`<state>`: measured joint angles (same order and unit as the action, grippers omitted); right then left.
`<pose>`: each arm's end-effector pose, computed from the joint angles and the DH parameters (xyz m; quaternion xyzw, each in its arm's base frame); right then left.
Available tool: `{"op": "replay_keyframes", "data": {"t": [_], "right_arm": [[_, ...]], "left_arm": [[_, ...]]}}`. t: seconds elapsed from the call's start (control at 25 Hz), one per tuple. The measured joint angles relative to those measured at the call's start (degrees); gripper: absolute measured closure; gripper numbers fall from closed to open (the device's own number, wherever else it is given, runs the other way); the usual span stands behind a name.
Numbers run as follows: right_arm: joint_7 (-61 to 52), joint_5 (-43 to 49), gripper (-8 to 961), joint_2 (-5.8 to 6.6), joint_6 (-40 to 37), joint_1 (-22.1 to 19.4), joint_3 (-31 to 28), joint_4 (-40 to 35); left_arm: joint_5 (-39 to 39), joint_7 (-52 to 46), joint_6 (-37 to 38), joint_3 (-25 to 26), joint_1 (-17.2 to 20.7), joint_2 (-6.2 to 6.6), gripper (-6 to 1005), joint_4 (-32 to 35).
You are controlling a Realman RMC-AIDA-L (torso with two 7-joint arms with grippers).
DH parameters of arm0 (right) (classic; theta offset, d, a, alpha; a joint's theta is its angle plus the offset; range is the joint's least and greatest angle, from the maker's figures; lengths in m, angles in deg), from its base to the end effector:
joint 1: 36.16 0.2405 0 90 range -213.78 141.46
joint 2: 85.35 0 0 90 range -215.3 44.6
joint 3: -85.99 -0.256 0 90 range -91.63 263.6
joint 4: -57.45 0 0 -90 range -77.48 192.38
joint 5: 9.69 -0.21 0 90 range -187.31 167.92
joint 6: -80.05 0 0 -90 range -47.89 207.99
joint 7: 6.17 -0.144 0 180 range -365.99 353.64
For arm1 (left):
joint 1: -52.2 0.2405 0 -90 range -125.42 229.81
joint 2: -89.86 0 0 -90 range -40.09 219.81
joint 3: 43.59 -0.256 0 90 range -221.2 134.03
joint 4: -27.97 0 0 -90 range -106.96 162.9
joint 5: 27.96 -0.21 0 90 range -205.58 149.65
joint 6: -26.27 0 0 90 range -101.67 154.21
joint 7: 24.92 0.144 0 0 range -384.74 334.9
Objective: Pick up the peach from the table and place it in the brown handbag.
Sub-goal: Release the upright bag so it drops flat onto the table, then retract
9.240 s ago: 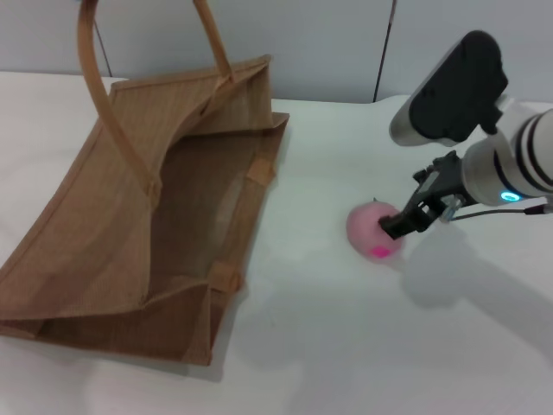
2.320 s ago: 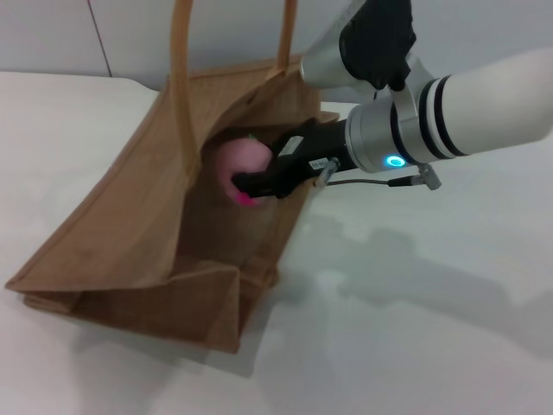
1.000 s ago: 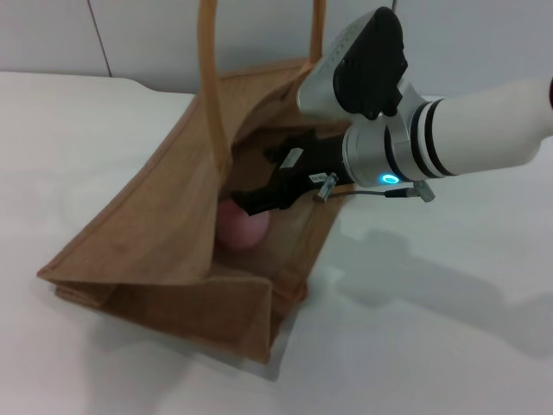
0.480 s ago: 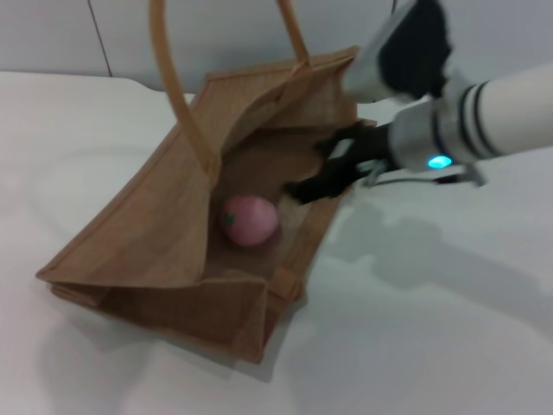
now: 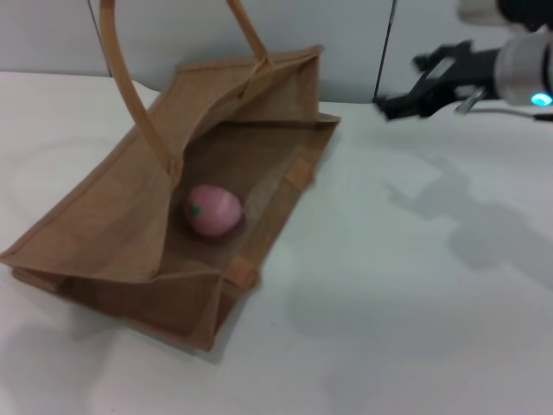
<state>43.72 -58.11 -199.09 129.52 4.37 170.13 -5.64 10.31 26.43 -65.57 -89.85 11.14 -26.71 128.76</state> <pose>0.1421 0.4438 0.0037 -0.9314 0.1572 0.0067 0.3283 -0.1056 0.3873 0.1738 -0.9029 -0.1513 -0.0317 0.4011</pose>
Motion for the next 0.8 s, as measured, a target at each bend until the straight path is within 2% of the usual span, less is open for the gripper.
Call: {"op": "replay_keyframes", "data": {"t": [0.16,0.52,0.8], "right_arm": [[-0.03,2.24,73,-0.24,-3.42,-1.53,-1.33,-0.83],[0.02,2.28,74,-0.44,-3.16,-1.21,-2.69,1.11],[0.05,2.32,74,-0.43,-3.37,-0.35,-2.55,3.37]], "left_arm": [[0.75,-0.03,0.78,1.14,0.71,0.06,859,-1.17],[2.37,0.10,1.29,1.53,0.05,-0.07,798,-2.03],[8.47,2.35,0.59,2.88,-1.94,0.33,751,-9.19]]}}
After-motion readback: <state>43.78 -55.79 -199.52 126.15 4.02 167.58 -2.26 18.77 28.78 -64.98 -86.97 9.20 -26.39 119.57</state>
